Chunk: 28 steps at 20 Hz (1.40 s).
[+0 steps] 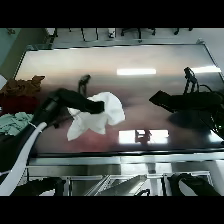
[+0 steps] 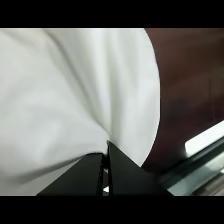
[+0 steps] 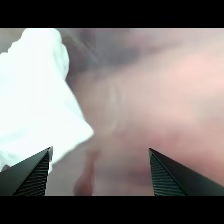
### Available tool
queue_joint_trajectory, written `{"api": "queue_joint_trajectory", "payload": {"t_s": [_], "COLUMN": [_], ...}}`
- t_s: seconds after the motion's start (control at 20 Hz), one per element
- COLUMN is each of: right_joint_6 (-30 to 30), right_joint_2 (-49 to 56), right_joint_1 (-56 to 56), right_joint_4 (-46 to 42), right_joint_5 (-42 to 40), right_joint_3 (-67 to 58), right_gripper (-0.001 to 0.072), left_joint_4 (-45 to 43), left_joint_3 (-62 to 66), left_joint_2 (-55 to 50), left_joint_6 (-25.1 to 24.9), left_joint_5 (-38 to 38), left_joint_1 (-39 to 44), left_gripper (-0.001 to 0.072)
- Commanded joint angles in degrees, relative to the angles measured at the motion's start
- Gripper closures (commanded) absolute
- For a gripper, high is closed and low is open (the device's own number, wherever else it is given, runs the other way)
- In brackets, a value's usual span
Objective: Fold the shirts.
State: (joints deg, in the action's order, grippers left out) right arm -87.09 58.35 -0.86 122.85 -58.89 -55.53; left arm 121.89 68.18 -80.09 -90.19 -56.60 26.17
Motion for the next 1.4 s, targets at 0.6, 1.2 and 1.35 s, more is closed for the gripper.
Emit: {"api": "queue_joint_trajectory", "payload": {"t_s": [0.6, 1.2, 1.35], "right_joint_6": [-8.0, -16.6, -16.3], "right_joint_2": [0.6, 27.8, 33.7], "right_joint_1": [1.0, -13.8, -16.0], "right_joint_4": [0.9, 11.0, 11.2], "right_joint_5": [-4.6, 3.4, 3.7], "right_joint_3": [17.0, 3.5, -3.0], "right_gripper": [0.0143, 0.0067, 0.0068], "left_joint_4": [-10.3, 0.2, 3.0], "left_joint_3": [-23.1, -39.2, -39.1], "left_joint_2": [21.6, 17.2, 11.4], "left_joint_6": [4.6, -4.3, -5.0], "left_joint_5": [-13.0, 0.5, 3.7], "left_joint_1": [-10.6, -34.6, -34.5], "left_gripper": [0.0041, 0.0041, 0.0041]}}
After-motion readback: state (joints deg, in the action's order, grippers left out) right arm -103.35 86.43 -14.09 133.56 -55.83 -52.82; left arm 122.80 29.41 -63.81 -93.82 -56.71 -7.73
